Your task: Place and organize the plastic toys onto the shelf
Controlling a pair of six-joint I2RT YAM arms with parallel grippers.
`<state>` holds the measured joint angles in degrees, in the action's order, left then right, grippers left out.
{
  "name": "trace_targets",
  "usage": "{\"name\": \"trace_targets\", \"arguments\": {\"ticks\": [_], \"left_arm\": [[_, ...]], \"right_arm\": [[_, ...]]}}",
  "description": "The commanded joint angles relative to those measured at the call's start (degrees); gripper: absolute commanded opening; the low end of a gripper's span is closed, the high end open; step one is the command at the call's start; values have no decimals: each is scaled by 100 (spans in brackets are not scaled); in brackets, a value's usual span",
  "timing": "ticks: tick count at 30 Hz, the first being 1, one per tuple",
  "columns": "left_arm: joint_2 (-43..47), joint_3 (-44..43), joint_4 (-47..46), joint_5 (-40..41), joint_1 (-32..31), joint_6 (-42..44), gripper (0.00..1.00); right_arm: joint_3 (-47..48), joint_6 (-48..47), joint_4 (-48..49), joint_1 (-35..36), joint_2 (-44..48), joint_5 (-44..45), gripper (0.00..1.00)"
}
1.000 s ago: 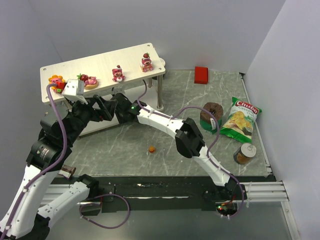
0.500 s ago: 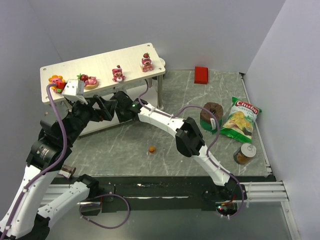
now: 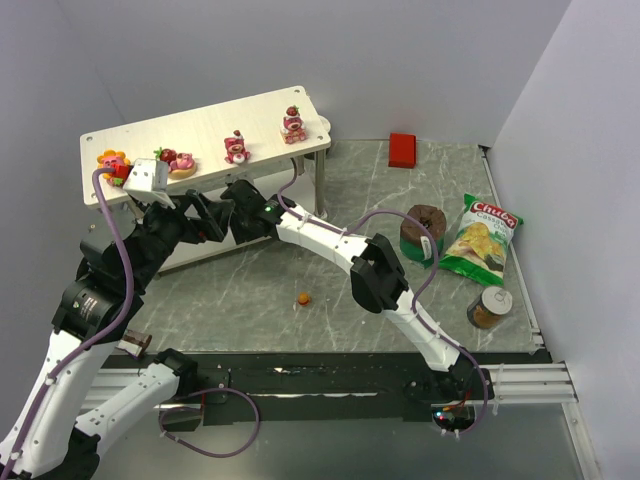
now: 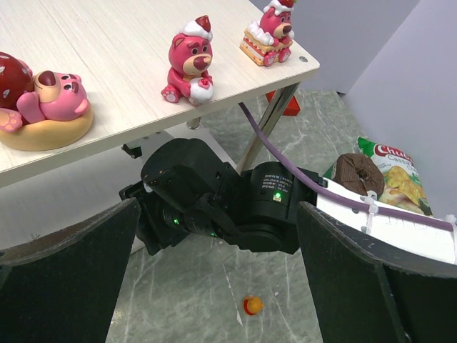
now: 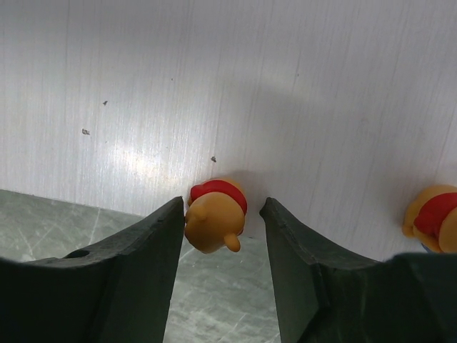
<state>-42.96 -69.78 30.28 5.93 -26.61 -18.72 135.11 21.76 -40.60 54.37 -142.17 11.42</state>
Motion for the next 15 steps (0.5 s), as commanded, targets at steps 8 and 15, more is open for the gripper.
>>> {"name": "trace_targets", "arguments": {"ticks": [8,15], "left_arm": [[68,-71,-110,31,-20,26,96],[86,-80,-93,48,-20,26,96]], "right_arm": [[-318,-110,25,-67,92,53,67],[-801,-67,402,-67,540,132,73]]}}
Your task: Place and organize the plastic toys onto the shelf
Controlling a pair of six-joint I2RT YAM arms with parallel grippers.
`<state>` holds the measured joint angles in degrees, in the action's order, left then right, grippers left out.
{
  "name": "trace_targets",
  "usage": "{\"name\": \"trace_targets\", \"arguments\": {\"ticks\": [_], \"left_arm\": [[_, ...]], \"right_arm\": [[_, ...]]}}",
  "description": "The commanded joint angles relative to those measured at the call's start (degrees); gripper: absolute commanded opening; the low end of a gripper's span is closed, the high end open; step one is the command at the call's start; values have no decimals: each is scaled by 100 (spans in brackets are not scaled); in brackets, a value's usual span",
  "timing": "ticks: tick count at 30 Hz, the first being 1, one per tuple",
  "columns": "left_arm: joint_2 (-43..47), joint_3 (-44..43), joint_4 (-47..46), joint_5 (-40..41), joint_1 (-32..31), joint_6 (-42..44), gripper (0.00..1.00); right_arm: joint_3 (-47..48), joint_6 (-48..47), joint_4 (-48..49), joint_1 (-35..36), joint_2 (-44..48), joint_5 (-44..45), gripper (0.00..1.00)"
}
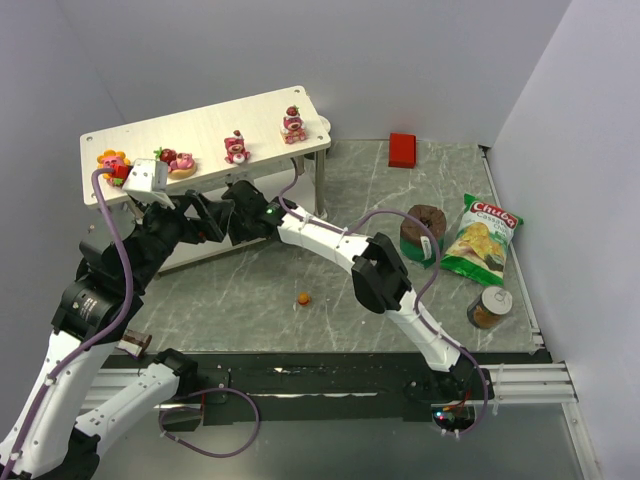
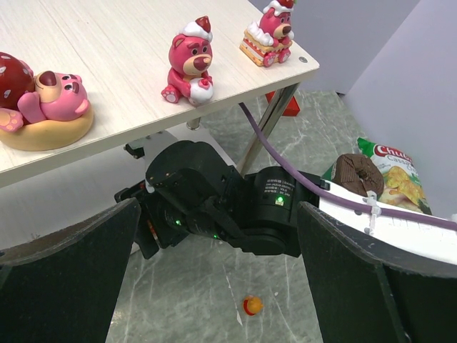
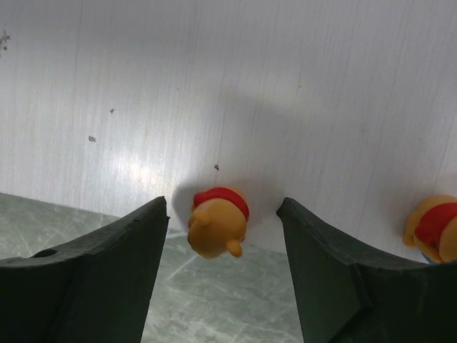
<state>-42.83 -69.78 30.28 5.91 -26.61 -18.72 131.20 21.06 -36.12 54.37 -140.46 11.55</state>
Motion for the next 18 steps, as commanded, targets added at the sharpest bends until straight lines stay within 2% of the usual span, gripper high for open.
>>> {"name": "trace_targets", "arguments": {"ticks": [1,7,13,18], "left_arm": [[73,-80,-93,59,-20,26,96],[90,-80,-102,68,-20,18,96],[90,-80,-84,85,-20,35,96],[91,-62,-84,112,-20,44,96]], "right_arm": [[-619,-5,43,-58,440,128,73],[-1289,-40,605,-58,924,163,73],[-1307,-102,650,-49,924,23,73],[-1395,-93,589,-58,916,172,67]]}}
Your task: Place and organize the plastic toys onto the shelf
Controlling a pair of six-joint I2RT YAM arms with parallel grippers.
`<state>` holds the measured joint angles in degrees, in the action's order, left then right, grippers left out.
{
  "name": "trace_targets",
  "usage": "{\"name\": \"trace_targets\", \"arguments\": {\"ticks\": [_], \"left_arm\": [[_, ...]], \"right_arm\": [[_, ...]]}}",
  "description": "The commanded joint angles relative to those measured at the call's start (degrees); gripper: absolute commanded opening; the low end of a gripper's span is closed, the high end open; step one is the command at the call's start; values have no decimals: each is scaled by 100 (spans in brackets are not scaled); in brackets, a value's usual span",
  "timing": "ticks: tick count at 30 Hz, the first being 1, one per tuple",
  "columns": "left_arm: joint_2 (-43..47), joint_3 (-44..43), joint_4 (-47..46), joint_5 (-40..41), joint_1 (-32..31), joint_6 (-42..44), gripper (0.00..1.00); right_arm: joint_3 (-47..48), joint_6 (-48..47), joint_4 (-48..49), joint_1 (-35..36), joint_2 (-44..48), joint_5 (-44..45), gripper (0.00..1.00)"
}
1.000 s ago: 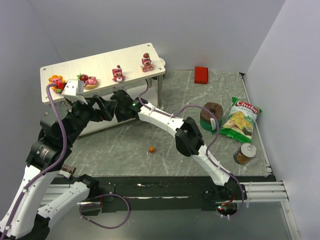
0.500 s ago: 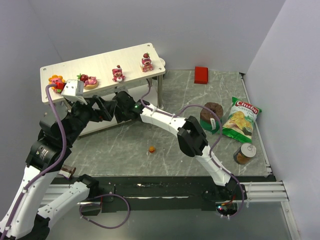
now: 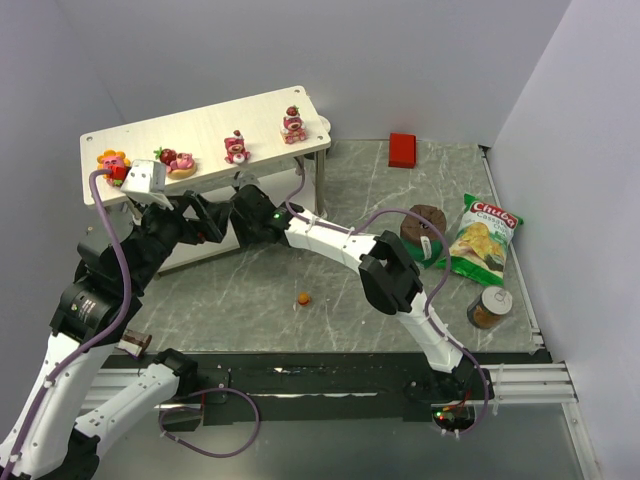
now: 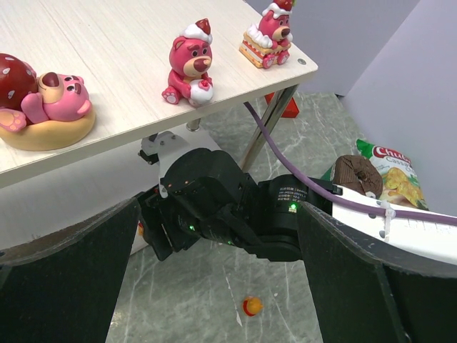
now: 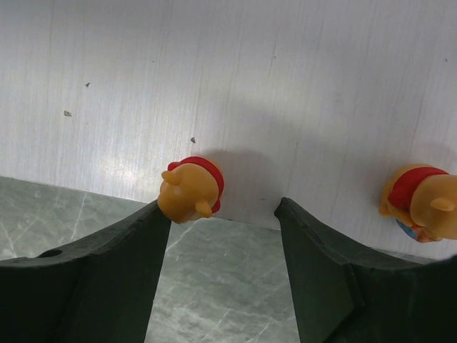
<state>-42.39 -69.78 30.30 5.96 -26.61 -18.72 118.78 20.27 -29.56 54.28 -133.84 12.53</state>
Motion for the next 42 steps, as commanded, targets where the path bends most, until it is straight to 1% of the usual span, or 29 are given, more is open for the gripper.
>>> {"name": "trace_targets", "arguments": {"ticks": [1,12,18,27,33,42], "left_arm": [[47,-54,-86,108,-20,44,96],[38,-71,-86,125,-20,70,96],[29,-53,-104,125,-20,79,96],[3,-53,-95,134,-20,79,96],[-6,-53,-77,169,-28,79,96],[12,-54,-60,195,-20,97,96]], "right_arm": [[-188,-15,-59,-58,253,100,66],[-250,-67,-94,-84,192,197,61],[-408,-120,29,-198,192,30,60],[-514,-533,670,-216,86,-444,56],[-461,-700,829,-164,25,-638,52],[-690,-1297,1295,-102,-10,-999,46]]}}
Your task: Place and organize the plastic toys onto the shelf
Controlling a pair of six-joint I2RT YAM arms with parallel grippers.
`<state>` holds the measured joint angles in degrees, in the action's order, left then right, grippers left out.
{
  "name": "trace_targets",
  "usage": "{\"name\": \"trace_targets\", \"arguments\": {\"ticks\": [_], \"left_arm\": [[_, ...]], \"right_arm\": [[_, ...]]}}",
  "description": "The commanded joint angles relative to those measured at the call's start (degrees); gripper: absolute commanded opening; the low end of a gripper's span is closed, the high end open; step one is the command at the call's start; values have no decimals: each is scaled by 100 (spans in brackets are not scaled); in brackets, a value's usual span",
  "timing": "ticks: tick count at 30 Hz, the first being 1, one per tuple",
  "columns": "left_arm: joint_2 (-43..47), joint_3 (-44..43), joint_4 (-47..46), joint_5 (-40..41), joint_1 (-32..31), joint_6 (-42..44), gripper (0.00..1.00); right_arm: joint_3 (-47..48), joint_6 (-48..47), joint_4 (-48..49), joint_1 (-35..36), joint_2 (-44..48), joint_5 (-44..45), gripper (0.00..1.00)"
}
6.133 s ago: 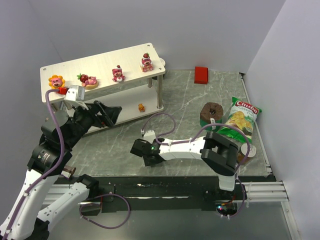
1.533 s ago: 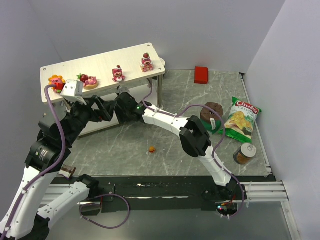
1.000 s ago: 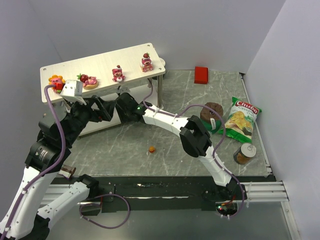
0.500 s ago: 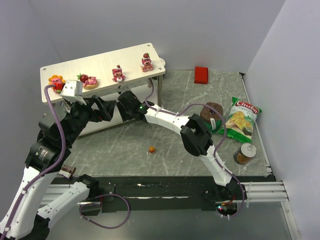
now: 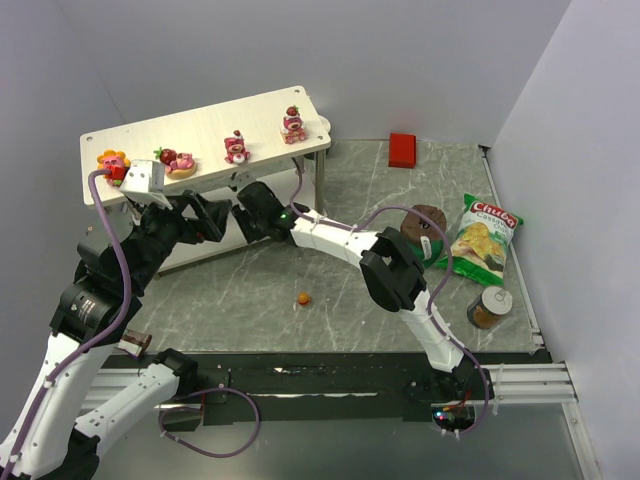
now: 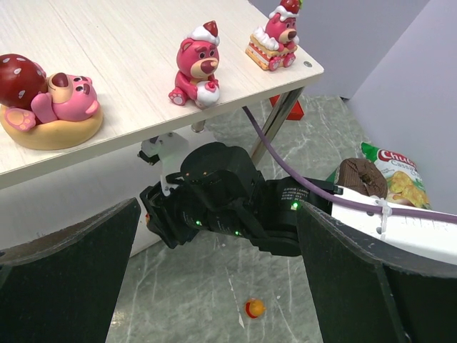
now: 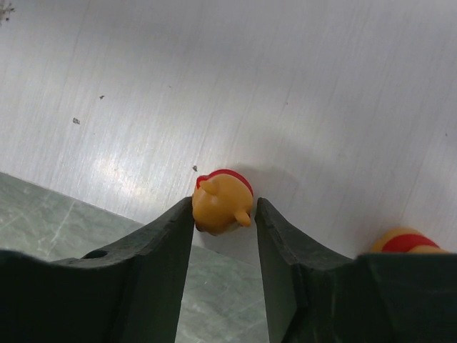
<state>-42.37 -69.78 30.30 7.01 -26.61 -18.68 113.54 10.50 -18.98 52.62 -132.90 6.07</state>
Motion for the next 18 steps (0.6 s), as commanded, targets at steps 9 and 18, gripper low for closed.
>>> {"name": "trace_targets", "arguments": {"ticks": [9,18], "left_arm": [[-17,-62,-51,90,-20,101,96],[-26,-71,-33,99,-20,101,96]], "right_arm": [[-262,-786,509,64,-166,-518,31],[-420,-1357,738,82,-148,-1177,28]]}}
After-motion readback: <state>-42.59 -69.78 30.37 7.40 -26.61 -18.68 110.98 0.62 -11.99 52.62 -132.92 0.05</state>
